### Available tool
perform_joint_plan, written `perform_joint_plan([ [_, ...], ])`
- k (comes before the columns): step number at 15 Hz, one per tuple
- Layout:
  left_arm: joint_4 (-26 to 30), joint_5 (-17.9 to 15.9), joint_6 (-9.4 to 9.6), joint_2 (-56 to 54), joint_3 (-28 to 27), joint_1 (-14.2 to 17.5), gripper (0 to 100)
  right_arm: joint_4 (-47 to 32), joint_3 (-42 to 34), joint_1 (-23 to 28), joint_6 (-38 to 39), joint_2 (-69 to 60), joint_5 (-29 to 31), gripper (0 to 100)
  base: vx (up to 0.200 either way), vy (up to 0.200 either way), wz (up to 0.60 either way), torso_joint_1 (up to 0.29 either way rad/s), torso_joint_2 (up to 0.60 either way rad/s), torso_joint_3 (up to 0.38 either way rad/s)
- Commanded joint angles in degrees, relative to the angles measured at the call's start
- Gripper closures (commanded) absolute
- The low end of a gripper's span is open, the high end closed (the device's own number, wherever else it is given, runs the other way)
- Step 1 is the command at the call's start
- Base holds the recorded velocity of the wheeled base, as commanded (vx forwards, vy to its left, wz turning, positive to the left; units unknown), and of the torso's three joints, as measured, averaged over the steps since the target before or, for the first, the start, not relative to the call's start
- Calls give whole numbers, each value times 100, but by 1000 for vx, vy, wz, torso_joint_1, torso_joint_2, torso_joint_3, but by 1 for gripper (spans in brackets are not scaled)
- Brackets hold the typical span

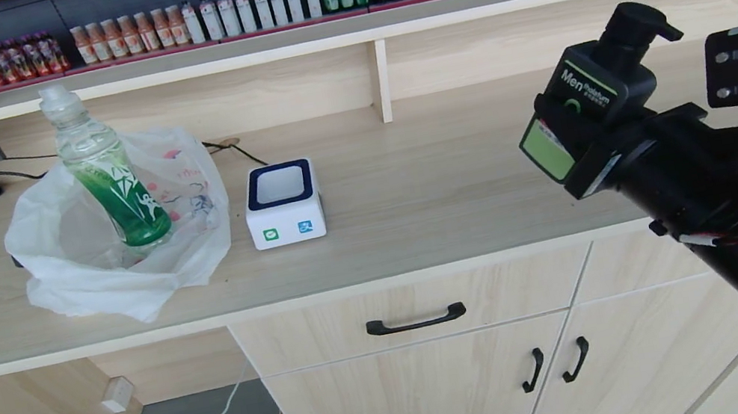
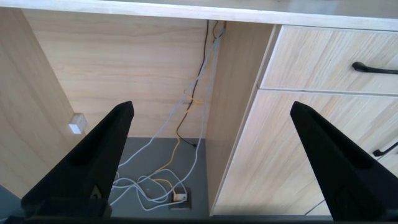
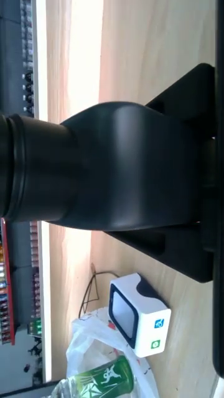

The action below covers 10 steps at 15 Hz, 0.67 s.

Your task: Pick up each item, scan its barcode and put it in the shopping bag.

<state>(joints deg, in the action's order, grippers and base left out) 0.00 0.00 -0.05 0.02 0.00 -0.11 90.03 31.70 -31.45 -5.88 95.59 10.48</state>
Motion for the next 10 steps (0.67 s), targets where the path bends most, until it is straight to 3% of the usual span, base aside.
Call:
perform_joint_plan([
  [1, 0, 0, -4, -2, 0, 2, 0, -3, 311, 69, -1, 65, 6, 100, 0, 0, 0, 0, 0, 0],
  [4, 0, 0, -4, -2, 0, 2, 0, -3, 346, 87, 8, 13, -2, 100, 0, 0, 0, 0, 0, 0],
  [10, 0, 0, -21, -2, 0, 2, 0, -3, 399, 95, 87, 74, -2, 100, 0, 200, 0, 2, 3, 0],
])
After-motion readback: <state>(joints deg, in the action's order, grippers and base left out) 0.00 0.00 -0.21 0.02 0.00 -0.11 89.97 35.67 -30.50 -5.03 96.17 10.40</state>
